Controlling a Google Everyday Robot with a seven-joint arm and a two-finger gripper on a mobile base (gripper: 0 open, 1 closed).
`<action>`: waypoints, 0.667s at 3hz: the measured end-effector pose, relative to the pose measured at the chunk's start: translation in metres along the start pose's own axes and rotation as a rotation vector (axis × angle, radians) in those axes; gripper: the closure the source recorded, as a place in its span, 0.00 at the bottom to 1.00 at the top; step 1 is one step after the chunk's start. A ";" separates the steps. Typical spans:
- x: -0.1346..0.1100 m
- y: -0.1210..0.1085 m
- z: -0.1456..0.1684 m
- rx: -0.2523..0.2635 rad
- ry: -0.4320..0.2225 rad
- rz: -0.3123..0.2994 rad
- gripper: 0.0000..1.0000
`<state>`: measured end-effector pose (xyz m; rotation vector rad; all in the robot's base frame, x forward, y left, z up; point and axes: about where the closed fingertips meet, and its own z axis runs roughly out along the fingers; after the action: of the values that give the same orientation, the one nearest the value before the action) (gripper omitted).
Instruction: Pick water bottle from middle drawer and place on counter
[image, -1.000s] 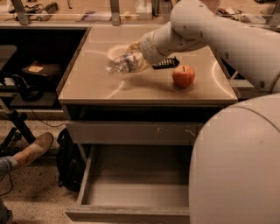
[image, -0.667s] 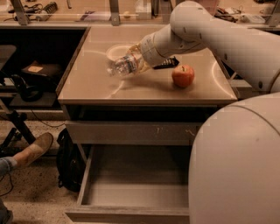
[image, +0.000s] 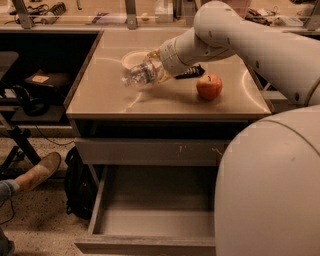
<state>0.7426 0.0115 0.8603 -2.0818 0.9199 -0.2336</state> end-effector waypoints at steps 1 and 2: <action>0.000 0.000 0.000 0.000 0.000 0.000 0.12; 0.000 0.000 0.000 0.000 0.000 0.000 0.00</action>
Offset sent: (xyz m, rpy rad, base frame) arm 0.0000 0.0000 0.0000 0.0000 0.0000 0.0000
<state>0.7426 0.0116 0.8603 -2.0819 0.9198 -0.2335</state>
